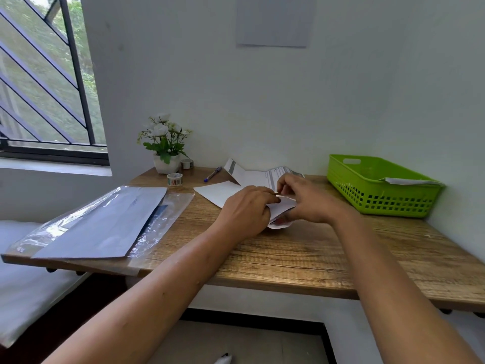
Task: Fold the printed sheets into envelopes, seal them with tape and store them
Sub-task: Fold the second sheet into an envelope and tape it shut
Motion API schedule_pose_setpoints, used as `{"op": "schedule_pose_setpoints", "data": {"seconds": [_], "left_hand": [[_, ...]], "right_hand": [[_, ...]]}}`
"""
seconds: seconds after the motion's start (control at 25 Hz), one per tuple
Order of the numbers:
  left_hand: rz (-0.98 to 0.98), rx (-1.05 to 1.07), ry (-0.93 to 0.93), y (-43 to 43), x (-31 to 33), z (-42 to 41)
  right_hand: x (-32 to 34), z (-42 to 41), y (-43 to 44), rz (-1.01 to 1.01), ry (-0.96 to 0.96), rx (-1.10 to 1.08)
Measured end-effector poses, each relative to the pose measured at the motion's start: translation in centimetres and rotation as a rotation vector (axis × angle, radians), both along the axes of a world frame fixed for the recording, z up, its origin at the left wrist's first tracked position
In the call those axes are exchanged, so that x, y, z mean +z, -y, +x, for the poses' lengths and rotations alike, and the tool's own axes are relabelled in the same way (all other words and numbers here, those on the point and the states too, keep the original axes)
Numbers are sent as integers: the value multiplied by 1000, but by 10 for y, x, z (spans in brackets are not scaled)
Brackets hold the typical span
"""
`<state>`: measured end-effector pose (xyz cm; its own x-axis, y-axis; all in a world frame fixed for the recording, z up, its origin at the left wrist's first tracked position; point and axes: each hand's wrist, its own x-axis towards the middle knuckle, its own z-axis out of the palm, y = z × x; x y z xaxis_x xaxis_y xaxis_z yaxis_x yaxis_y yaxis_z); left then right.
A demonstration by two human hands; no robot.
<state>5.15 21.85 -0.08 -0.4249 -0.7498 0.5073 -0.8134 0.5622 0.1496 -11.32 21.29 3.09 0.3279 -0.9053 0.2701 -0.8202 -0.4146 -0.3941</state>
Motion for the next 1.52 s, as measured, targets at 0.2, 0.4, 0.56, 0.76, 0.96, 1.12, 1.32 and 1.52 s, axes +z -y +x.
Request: {"op": "schedule_pose_setpoints", "data": {"seconds": [0.2,0.4,0.56,0.76,0.96,1.12,1.32,1.52], "left_hand": [[-6,-35,23,2,-2,-1],[-33,-83,-24,0,-2,-1],[-5,-106,-19,0,-2,1],[216,-179,-37,-18,6,11],[433,-134,-58,-39,-8,43],[351,-25,39,-37,-15,45],[269,43,-50,-38,-18,43],[241,0,-95,-42,-17,41]], "right_hand": [[-2,-4,10,-18,-31,-41],[-8,8,25,-132,-154,-141],[-21,14,22,-273,-281,-195],[-14,-4,5,52,-127,-32],[-16,-26,-19,388,-14,133],[-17,-25,-19,391,26,120],[-18,-14,-21,241,64,83],[-28,4,-15,139,-55,29]]}}
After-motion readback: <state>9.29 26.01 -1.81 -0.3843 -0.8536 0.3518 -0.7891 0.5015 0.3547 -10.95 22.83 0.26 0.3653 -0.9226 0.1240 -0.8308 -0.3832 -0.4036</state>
